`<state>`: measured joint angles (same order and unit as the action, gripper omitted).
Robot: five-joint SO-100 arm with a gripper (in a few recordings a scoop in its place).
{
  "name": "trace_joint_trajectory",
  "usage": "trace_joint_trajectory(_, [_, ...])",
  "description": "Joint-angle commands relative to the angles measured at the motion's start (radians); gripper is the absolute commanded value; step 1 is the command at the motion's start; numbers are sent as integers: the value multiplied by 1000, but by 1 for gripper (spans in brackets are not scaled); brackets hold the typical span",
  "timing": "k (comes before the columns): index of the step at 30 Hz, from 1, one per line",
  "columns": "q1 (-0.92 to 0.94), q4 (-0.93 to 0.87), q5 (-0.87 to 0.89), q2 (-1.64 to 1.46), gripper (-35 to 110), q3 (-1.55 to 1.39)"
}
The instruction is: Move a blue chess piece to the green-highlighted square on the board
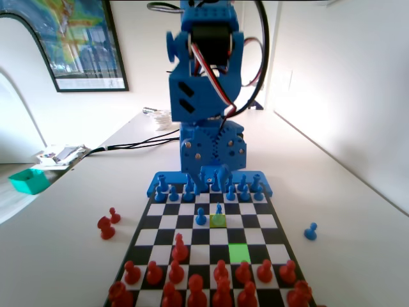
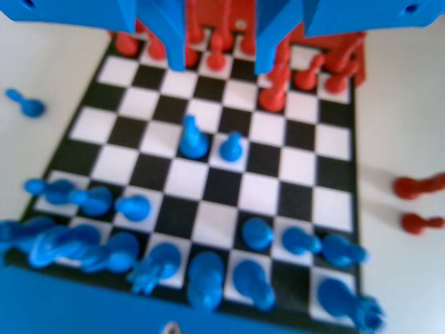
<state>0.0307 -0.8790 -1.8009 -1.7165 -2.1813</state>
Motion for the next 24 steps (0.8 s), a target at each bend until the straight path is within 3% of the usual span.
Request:
trace_joint_trajectory(1, [-15,89,2,-55,13,-38])
trace_joint_trajectory(24, [-94,216,37,95,13,-92])
